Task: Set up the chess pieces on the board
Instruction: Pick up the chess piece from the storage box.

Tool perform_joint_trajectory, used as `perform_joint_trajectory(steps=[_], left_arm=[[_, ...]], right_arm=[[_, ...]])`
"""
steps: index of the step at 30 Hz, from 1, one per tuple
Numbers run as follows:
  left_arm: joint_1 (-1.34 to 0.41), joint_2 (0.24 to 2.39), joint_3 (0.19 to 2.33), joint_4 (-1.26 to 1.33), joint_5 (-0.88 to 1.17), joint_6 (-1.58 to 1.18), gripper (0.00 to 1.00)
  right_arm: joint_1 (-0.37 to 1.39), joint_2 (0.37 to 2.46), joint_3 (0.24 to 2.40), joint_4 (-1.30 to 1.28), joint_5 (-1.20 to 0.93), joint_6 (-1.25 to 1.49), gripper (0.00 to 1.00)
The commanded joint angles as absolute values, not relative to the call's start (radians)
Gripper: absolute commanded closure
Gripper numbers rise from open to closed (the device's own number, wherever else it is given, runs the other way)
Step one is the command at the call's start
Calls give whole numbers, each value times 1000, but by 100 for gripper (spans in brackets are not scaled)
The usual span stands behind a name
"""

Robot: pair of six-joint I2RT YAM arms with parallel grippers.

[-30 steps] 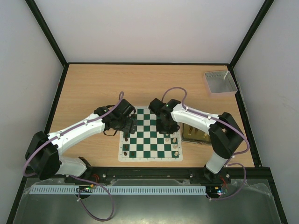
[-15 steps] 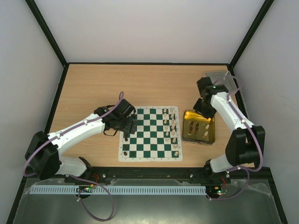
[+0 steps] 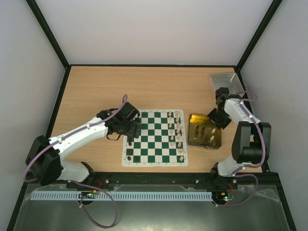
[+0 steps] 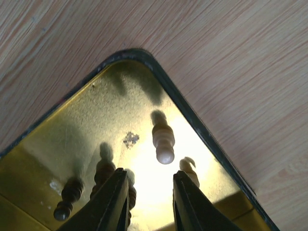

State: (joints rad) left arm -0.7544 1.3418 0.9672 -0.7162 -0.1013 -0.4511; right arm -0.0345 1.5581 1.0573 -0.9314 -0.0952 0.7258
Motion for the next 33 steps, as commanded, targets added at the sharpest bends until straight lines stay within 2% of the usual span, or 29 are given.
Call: perform_joint_trajectory(steps=[1, 20, 27, 33], left_arm=[[-758, 1321, 959, -730, -98, -443, 1], [-758, 1332, 959, -727, -103, -443, 1], [-758, 1338, 959, -725, -103, -443, 1], [-757, 1341, 959, -722, -101, -443, 1]], right_arm=[[-52, 1594, 1042, -884, -106, 728, 75], [-69, 1659, 976, -807, -97, 724, 76], [-69, 1648, 971, -804, -80, 721, 91], [-69, 1597, 994, -840, -37, 721, 96]])
